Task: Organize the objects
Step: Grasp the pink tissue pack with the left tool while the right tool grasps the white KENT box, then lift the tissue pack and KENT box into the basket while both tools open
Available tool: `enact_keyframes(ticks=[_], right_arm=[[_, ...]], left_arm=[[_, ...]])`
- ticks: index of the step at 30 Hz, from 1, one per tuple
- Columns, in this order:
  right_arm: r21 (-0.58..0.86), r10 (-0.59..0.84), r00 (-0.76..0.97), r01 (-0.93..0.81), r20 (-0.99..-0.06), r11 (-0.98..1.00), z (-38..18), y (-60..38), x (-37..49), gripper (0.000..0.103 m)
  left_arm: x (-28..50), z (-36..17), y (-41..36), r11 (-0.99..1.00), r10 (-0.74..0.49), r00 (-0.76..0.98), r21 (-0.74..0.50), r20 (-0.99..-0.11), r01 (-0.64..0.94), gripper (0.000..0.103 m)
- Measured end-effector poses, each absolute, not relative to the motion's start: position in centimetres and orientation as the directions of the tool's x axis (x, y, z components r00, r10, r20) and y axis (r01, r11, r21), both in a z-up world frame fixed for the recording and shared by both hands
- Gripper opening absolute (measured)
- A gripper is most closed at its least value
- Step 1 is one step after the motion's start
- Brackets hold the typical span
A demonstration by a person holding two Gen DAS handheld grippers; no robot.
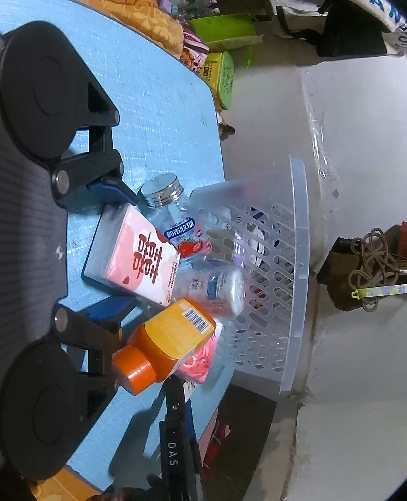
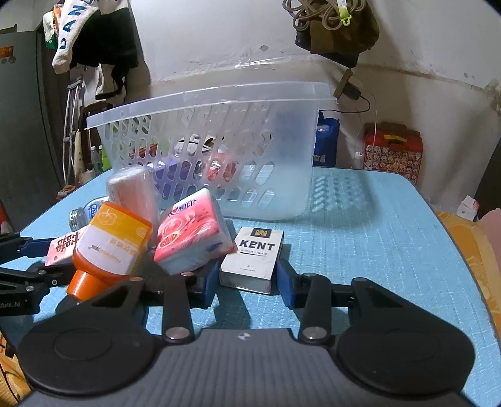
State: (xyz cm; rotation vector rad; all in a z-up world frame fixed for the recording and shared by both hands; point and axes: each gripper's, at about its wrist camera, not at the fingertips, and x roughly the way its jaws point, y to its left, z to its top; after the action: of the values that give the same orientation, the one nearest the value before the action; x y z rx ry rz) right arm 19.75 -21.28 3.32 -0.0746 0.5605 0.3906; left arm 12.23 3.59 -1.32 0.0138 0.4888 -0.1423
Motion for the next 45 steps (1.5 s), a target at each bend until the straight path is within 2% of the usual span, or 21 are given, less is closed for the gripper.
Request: enact_keyframes(ticks=[8, 12, 17, 25, 33, 37, 45], right_arm=[[-0.009, 0.317, 0.777, -0.383, -0.544, 0.924, 3.3, -20.5, 19.8, 0.046], [-0.018, 0.311, 0.784, -0.379, -0.538, 0.925, 3.3, -20.4, 19.7, 0.043], [0.088, 0.358, 0.802, -0.361, -0.478, 0.928, 3.5, -22.2, 19.5, 0.043], [0.03, 0.306, 0.873, -0.319, -0.379, 0.947, 4.2, -22.7, 17.0, 0.043], [0.083, 0.336, 0.875, -0.328, -0.35, 0.941, 4.9, -24.2, 13.6, 0.043], [0.098, 0.369, 0.867, -0.358, -0.334, 0.929, 5.1, -23.8, 12.3, 0.043], [0.13, 0.414, 0.857, -0.393, -0.308, 0.91, 5.6, -23.3, 10.7, 0.043]], left_arm=[[12.1, -1.5, 3.8, 0.989, -0.144, 0.88, -0.025, -0.452, 0.148, 0.066], [12.0, -1.5, 3.9, 0.988, -0.148, 0.883, -0.033, -0.446, 0.149, 0.064], [11.5, -1.7, 4.6, 0.987, -0.159, 0.904, -0.079, -0.397, 0.139, 0.063], [10.3, -1.7, 5.7, 0.99, -0.126, 0.932, -0.101, -0.341, 0.097, 0.063], [8.8, -0.8, 6.6, 0.991, -0.093, 0.951, -0.118, -0.296, 0.061, 0.063], [8.1, -0.3, 7.1, 0.986, -0.104, 0.948, -0.157, -0.301, 0.059, 0.063], [6.4, 0.8, 7.0, 0.988, -0.105, 0.951, -0.139, -0.291, 0.066, 0.063]])
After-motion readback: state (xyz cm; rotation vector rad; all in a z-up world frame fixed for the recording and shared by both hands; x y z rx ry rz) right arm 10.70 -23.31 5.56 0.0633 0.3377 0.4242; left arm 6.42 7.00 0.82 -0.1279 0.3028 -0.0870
